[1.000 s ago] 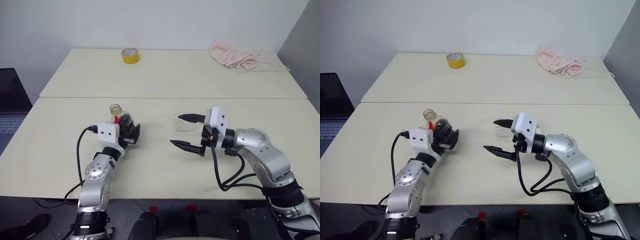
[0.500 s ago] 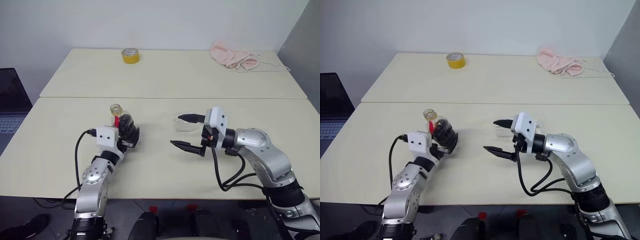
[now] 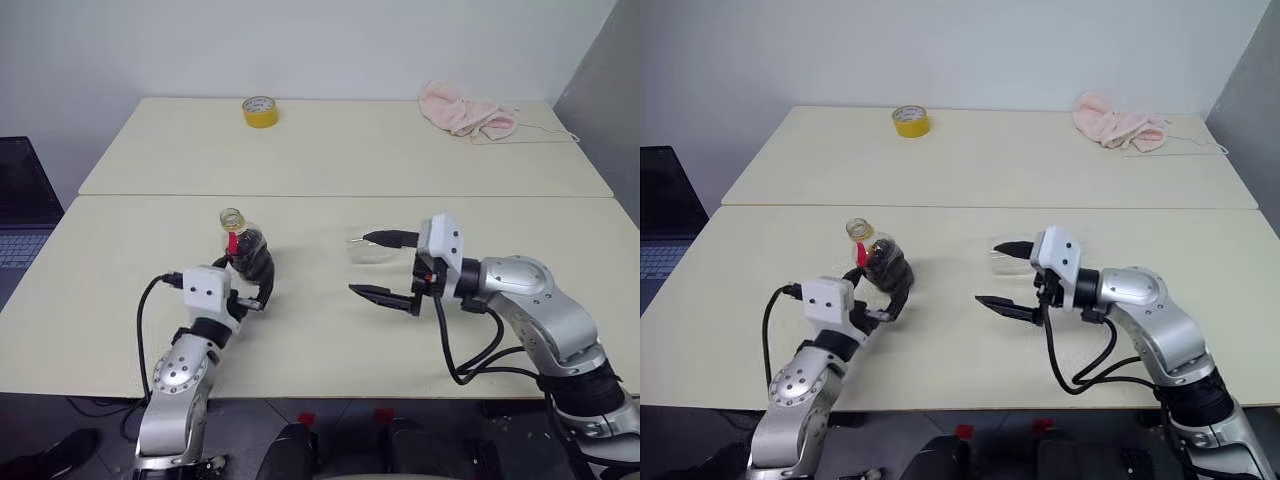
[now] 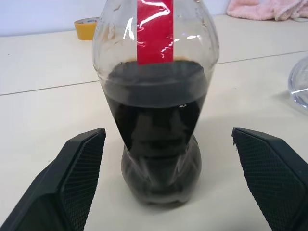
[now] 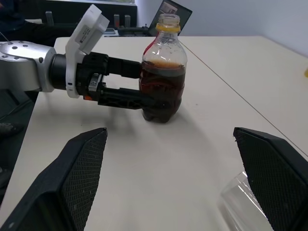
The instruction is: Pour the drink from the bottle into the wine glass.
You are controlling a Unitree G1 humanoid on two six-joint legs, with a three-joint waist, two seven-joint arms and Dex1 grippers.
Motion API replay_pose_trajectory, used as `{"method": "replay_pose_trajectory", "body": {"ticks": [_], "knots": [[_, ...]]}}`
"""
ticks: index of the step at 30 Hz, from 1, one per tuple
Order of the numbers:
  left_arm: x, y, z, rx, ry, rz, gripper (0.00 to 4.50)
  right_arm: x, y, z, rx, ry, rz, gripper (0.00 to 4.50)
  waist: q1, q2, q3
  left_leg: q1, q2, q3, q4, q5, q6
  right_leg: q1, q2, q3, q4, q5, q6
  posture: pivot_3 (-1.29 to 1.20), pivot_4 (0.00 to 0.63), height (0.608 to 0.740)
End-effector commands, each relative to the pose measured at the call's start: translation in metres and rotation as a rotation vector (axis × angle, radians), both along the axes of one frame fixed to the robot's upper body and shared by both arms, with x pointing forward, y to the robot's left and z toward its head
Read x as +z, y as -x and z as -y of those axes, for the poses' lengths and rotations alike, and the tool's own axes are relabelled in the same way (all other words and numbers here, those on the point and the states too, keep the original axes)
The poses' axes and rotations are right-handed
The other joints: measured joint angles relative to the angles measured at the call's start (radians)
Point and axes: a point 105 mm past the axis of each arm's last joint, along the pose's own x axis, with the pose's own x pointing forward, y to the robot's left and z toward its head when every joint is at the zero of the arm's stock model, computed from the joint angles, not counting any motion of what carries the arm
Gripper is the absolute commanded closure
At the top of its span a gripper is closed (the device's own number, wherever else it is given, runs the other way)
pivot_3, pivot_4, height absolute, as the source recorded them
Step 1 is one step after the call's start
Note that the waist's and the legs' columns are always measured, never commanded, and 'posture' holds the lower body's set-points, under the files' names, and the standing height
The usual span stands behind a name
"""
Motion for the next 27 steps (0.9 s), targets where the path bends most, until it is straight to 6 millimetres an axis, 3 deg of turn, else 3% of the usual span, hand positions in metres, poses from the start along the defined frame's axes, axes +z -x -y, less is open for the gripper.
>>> {"method": "replay_pose_trajectory", "body": {"ticks": [1, 5, 11, 19, 24, 27], "knots": [[0.012, 0.009, -0.006, -0.001, -0.033, 0.032, 0.03, 0.013, 0.006, 0.004, 0.013, -0.025, 0.032, 0.00, 0.000, 0.000, 0.000, 0.000, 0.000, 0.000, 0.000, 0.000, 0.000, 0.000, 0.000, 0.000, 0.000, 0.000, 0.000, 0.00, 0.150, 0.740], [0.008, 0.022, -0.015, -0.038, -0.103, -0.011, 0.03, 0.013, 0.008, 0.009, 0.013, -0.027, 0.014, 0.00, 0.000, 0.000, 0.000, 0.000, 0.000, 0.000, 0.000, 0.000, 0.000, 0.000, 0.000, 0.000, 0.000, 0.000, 0.000, 0.00, 0.150, 0.740], [0.007, 0.033, -0.010, -0.192, -0.153, -0.052, 0.03, 0.018, 0.010, 0.015, 0.010, -0.042, -0.015, 0.00, 0.000, 0.001, 0.000, 0.000, 0.000, 0.000, 0.000, 0.000, 0.000, 0.000, 0.000, 0.000, 0.000, 0.000, 0.000, 0.00, 0.150, 0.740], [0.005, 0.041, 0.038, -0.514, -0.109, -0.105, 0.03, 0.019, 0.018, 0.017, 0.019, -0.039, -0.043, 0.00, 0.000, 0.001, 0.000, 0.000, 0.000, 0.000, 0.000, 0.000, 0.001, 0.000, 0.000, 0.000, 0.000, 0.000, 0.000, 0.00, 0.150, 0.740], [0.011, 0.028, 0.052, -0.561, -0.087, -0.073, 0.03, 0.017, 0.020, 0.023, -0.007, -0.010, -0.045, 0.00, 0.001, 0.001, 0.000, 0.000, 0.000, 0.000, 0.000, -0.001, 0.001, 0.001, 0.000, 0.000, 0.000, 0.000, 0.000, 0.00, 0.150, 0.740], [0.020, 0.012, 0.054, -0.540, -0.086, -0.036, 0.03, 0.013, 0.008, 0.032, -0.112, 0.054, 0.030, 0.00, 0.001, 0.001, 0.000, 0.000, 0.000, 0.000, 0.000, 0.000, 0.001, 0.001, 0.000, 0.000, 0.000, 0.000, 0.000, 0.00, 0.150, 0.740]]}}
